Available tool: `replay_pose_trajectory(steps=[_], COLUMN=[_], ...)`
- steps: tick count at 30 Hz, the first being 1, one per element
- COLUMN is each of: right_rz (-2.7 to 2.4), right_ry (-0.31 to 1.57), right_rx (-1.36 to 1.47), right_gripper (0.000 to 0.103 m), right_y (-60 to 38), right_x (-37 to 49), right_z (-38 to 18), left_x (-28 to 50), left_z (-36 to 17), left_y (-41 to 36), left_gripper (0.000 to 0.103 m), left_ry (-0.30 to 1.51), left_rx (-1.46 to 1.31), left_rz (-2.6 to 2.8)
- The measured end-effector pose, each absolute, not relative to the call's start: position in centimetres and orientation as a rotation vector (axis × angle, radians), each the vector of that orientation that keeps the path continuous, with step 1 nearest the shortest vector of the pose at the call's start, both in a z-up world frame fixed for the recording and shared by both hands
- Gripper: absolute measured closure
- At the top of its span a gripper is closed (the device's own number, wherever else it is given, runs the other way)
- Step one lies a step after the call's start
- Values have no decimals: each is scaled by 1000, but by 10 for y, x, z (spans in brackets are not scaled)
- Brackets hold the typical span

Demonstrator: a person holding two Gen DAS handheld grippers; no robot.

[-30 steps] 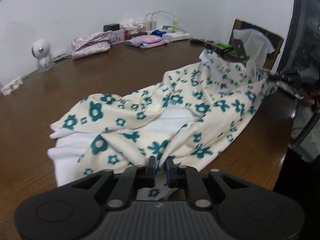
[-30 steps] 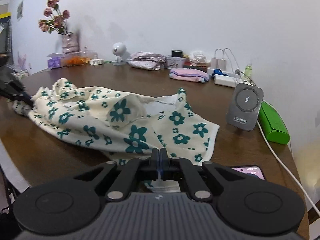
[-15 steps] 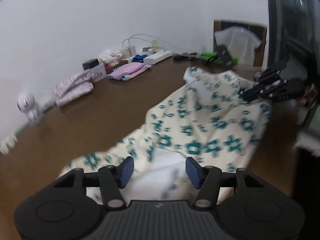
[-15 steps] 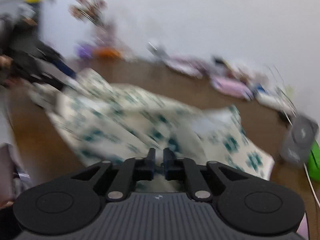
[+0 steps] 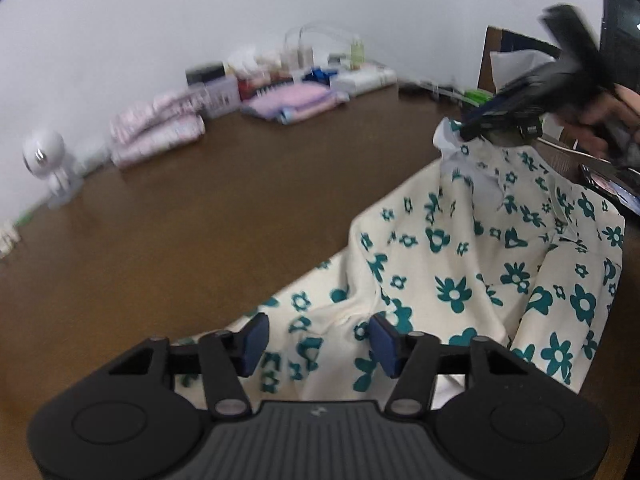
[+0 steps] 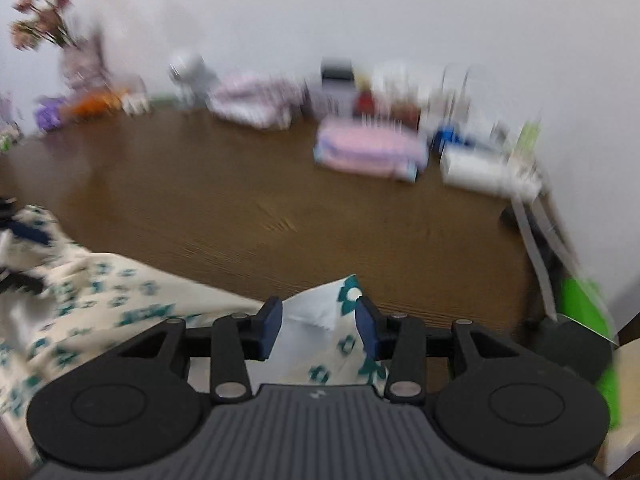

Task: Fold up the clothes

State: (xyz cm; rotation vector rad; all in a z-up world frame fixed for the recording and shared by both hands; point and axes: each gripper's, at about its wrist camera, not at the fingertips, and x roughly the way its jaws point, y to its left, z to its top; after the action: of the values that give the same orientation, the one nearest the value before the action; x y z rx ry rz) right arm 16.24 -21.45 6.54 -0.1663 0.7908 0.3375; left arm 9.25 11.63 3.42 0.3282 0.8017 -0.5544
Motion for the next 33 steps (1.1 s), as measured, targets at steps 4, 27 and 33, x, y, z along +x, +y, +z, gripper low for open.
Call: replay_pose_trajectory(steps=[4, 27, 33], right_rz=[335, 630, 736], right_ry=[871, 531, 659], right_rx=[-168, -200, -327], right_gripper=[101, 63, 61], right_y=[-210, -265, -190], right_x=[193, 13, 58], right_z=[44, 95, 69], left_x=[93, 26, 55], left_z=[35, 58, 35], left_y=[122, 108, 80], left_gripper=[99, 55, 58], left_ry=[801, 648, 754], left_rx=[283, 424, 499], left_rz=[-507, -453, -582])
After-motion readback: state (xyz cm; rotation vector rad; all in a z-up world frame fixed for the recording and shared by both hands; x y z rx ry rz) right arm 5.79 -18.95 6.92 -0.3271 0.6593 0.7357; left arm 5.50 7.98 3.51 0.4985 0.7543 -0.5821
